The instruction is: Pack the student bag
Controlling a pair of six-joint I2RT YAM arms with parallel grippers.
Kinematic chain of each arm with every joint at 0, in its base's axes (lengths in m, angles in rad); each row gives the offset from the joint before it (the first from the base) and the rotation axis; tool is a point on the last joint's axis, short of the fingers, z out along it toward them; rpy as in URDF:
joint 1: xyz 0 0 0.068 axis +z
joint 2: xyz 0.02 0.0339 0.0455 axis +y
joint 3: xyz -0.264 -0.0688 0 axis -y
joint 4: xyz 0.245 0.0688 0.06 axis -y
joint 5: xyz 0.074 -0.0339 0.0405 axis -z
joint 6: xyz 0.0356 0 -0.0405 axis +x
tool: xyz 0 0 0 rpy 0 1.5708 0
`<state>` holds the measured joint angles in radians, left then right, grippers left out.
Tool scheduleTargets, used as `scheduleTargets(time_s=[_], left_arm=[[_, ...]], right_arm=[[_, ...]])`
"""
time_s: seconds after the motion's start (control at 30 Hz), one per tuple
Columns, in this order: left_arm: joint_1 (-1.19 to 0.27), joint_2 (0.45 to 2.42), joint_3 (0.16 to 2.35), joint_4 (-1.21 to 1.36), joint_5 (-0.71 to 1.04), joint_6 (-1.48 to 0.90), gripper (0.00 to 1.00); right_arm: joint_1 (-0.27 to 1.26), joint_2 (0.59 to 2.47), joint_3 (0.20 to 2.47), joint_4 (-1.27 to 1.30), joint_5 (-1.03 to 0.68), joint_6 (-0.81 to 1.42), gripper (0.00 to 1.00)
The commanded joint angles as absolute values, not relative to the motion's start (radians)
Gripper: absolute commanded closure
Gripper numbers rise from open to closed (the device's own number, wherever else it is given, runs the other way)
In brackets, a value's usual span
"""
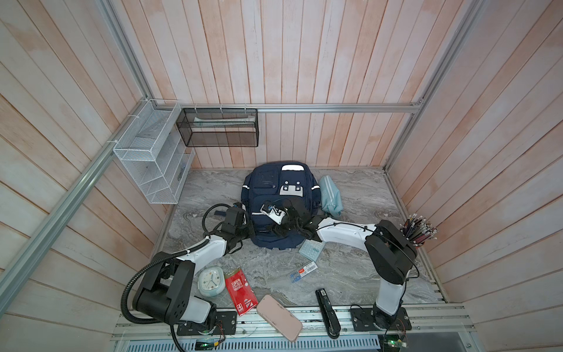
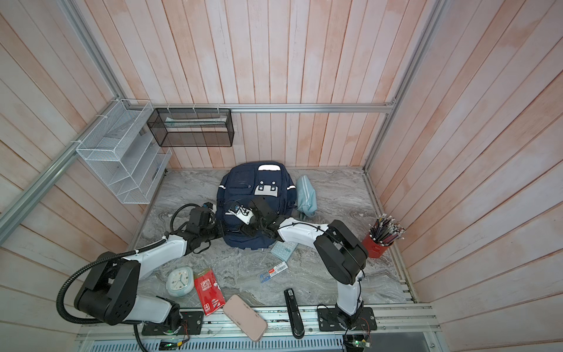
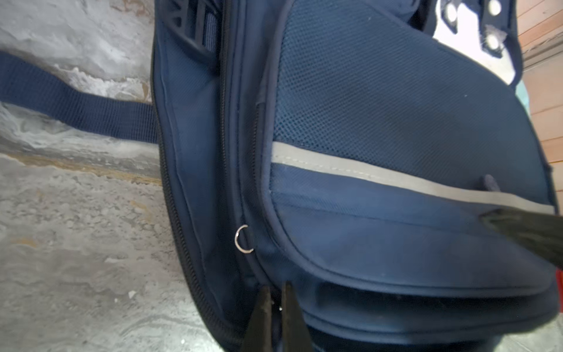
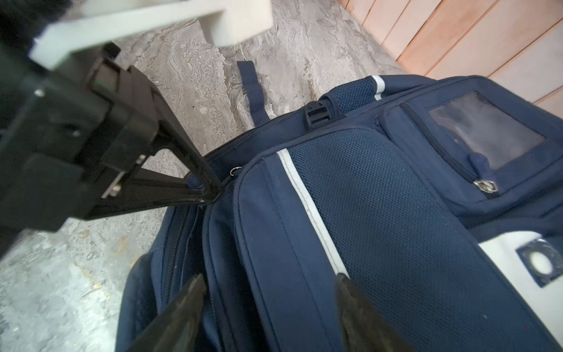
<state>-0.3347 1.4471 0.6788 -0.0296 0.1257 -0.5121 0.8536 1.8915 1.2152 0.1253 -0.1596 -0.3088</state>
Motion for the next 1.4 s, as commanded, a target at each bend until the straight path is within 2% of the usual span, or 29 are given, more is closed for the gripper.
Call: scheduleTargets(time_s=[0.0, 0.23, 0.3, 0.37, 0.4, 0.43, 0.5, 0.77, 0.93, 1.07, 1.17, 1.2, 1.27, 1.3, 1.37], left_arm=[[-0.330, 1.439, 0.697, -0.021, 0.125, -0.515, 1.00], [-0.264, 1.267, 0.643, -0.049, 0.230, -0.614, 1.00], [-0.263, 1.198, 0.642, -0.083, 0.214, -0.625, 1.00], [-0.259, 1.144, 0.632, -0.104, 0.183, -0.627, 1.00], [-0.256, 1.130, 0.625, -0.110, 0.168, -0.626, 1.00], [-0.246, 1.123, 0.612, -0.113, 0.155, -0.624, 1.00], [-0.206, 1.127, 0.586, -0.106, 0.165, -0.625, 1.00], [0.000, 1.216, 0.549, 0.016, 0.218, -0.615, 1.00], [0.072, 1.274, 0.613, 0.049, 0.219, -0.610, 1.00], [0.129, 1.294, 0.646, 0.054, 0.213, -0.591, 1.00], [0.164, 1.260, 0.633, 0.043, 0.241, -0.584, 1.00], [0.165, 1.239, 0.626, 0.040, 0.251, -0.584, 1.00], [0.150, 1.192, 0.599, 0.053, 0.307, -0.604, 1.00], [0.123, 1.179, 0.588, 0.052, 0.314, -0.605, 1.00], [0.051, 1.171, 0.577, 0.035, 0.335, -0.604, 1.00]], right_arm=[[0.887, 1.945, 1.272, 0.054, -0.102, -0.346, 0.31], [0.934, 2.054, 1.374, -0.067, 0.059, -0.381, 0.33], [0.930, 2.079, 1.404, -0.091, 0.096, -0.378, 0.48], [0.927, 2.078, 1.424, -0.118, 0.044, -0.376, 0.74], [0.926, 2.068, 1.420, -0.115, 0.006, -0.374, 0.85], [0.927, 2.053, 1.415, -0.110, -0.038, -0.373, 0.92], [0.927, 2.025, 1.401, -0.103, -0.118, -0.372, 1.00], [0.927, 1.890, 1.256, -0.018, -0.242, -0.485, 1.00], [0.905, 1.812, 1.199, -0.031, -0.340, -0.590, 1.00], [0.851, 1.748, 1.155, 0.015, -0.466, -0.573, 1.00], [0.848, 1.724, 1.136, 0.027, -0.450, -0.572, 1.00], [0.848, 1.726, 1.129, 0.044, -0.423, -0.560, 0.97], [0.851, 1.744, 1.123, 0.099, -0.345, -0.488, 0.68], [0.858, 1.758, 1.132, 0.114, -0.300, -0.438, 0.62], [0.887, 1.798, 1.207, 0.070, -0.236, -0.361, 0.56]])
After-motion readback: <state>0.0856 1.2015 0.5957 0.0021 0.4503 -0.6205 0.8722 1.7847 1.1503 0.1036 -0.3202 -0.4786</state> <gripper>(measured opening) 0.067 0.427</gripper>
